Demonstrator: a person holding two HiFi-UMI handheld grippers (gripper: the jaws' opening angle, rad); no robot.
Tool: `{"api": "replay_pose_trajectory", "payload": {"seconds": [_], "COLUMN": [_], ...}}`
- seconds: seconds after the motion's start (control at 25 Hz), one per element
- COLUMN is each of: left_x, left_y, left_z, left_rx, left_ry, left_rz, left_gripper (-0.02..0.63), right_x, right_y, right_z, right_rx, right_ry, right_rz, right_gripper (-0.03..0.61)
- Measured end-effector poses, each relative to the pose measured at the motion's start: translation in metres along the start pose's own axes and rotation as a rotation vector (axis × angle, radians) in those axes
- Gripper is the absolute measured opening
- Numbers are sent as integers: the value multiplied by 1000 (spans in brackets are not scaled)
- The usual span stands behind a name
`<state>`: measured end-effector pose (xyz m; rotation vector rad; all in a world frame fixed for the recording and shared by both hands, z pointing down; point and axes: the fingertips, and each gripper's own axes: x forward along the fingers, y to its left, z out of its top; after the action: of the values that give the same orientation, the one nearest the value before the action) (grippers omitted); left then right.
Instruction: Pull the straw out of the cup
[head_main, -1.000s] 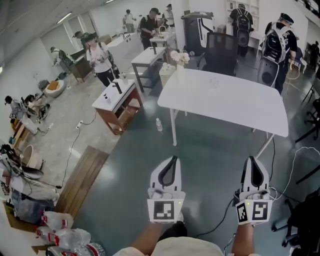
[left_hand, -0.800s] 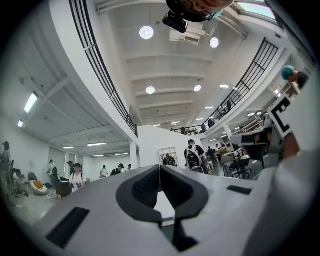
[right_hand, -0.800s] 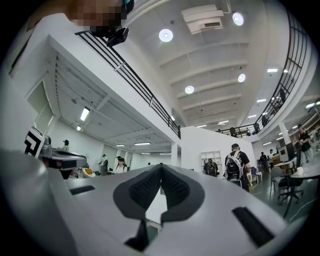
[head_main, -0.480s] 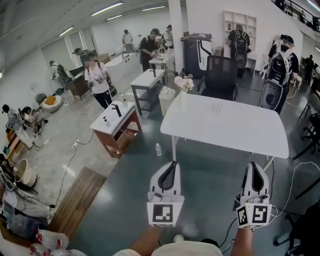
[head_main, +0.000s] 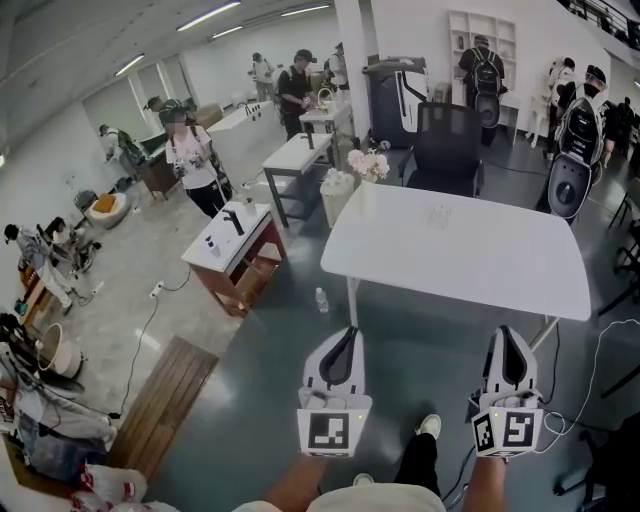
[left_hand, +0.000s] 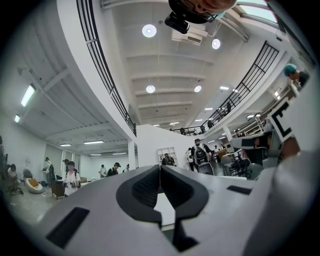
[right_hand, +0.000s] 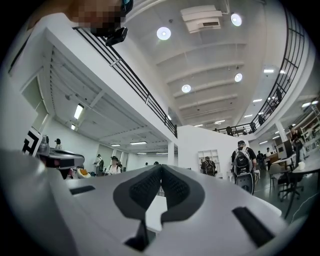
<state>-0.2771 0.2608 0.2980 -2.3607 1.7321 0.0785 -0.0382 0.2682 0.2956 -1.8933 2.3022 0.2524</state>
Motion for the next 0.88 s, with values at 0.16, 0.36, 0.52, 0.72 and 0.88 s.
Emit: {"api": "replay_pose_trajectory", "payload": {"seconds": [0.16,0.36,0.52,0.72,0.88], "left_x": [41,104,161,226,269], "left_y": [-10,-29,-45,-72,-93], "left_z": [-9,-21,-26,-18,-19], "left_rx": [4,24,59,66,60], "left_ry": [14,36,46,33,38], "left_rz": [3,8,8,8,7], "left_gripper": [6,6,6,6,6], "right_x": [37,83,124,167,195], "right_y": [-31,-74,-113,-162,-199], "right_z": [-18,-38,-59,-71,-73], "right_rx": [14,32,15,6,5], "right_ry": [17,31,45,75,71], "right_rz": [0,14,8,23,25], "right_gripper": [2,2,2,2,3]}}
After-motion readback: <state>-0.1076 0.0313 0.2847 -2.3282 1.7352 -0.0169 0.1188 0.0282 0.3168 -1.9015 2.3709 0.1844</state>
